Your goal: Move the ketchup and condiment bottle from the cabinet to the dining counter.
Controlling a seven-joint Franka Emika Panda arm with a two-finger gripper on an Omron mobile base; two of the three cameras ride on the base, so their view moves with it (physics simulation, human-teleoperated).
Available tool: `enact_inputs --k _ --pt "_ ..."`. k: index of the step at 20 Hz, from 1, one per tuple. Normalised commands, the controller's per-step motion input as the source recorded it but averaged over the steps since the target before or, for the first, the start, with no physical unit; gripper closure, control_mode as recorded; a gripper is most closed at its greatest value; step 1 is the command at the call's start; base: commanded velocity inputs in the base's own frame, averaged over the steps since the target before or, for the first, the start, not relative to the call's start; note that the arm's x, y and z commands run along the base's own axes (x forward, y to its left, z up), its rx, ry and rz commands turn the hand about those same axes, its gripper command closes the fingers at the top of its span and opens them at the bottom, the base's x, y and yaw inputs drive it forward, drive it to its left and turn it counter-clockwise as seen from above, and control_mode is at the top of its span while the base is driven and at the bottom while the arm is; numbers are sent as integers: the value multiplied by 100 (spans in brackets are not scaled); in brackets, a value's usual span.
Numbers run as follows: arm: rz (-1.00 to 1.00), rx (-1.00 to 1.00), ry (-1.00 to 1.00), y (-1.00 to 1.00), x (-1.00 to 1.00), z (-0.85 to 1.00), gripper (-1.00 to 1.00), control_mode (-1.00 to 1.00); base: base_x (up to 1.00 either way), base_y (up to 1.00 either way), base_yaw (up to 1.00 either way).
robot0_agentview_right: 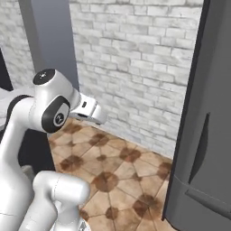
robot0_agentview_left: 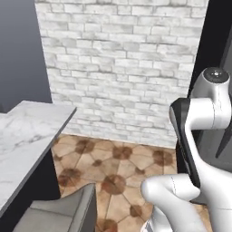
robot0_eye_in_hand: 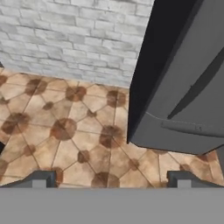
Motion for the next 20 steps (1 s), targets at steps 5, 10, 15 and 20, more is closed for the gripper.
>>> enact_inputs --k 5,10,15,20 --pt "0 0 0 0 0 0 -100 100 82 6 5" --pt "0 0 0 0 0 0 -100 100 81 -1 0" --pt "0 0 0 0 0 0 -100 100 85 0 0" --pt "0 0 0 0 0 0 -100 100 89 0 2"
